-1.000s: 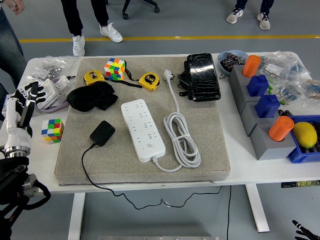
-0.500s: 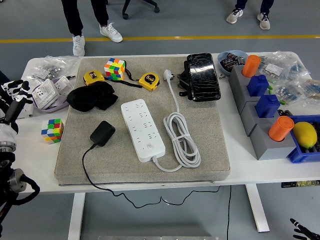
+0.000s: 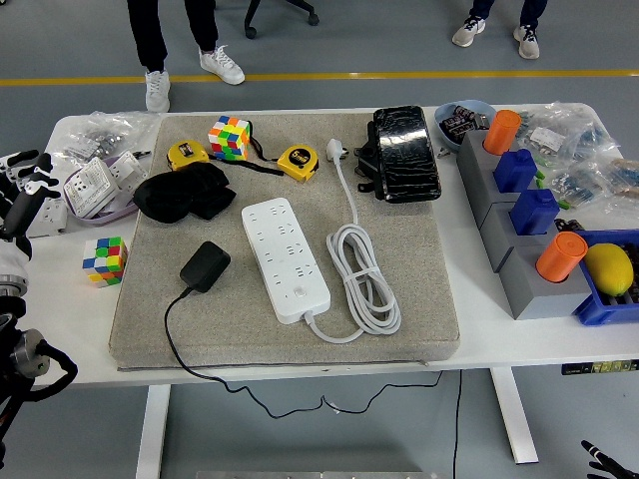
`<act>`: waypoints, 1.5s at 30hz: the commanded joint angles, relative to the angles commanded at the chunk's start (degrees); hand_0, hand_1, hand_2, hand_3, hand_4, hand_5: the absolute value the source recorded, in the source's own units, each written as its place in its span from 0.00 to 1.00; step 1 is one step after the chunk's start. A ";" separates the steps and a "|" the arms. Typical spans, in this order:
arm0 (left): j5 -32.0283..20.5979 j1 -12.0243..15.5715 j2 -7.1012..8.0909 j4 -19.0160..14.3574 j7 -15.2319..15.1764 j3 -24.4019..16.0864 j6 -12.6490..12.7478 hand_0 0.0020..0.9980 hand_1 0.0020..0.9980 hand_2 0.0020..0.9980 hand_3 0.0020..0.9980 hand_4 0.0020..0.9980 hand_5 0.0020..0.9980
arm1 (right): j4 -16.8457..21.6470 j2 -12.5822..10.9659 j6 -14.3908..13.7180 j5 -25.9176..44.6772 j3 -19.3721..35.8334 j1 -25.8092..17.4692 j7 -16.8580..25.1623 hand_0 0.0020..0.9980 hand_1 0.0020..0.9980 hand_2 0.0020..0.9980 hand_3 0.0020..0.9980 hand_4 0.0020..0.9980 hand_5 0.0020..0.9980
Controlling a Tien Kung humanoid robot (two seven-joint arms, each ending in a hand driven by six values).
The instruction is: Put the plug near the board,insert it into the board,press the button,pull the plug out
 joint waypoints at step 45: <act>0.14 3.53 -0.13 -3.39 0.25 -2.33 -0.02 0.31 0.40 0.48 0.53 0.80 0.32 | -1.73 1.89 -0.58 2.19 1.21 -1.41 0.29 0.57 0.64 0.60 0.55 0.95 0.53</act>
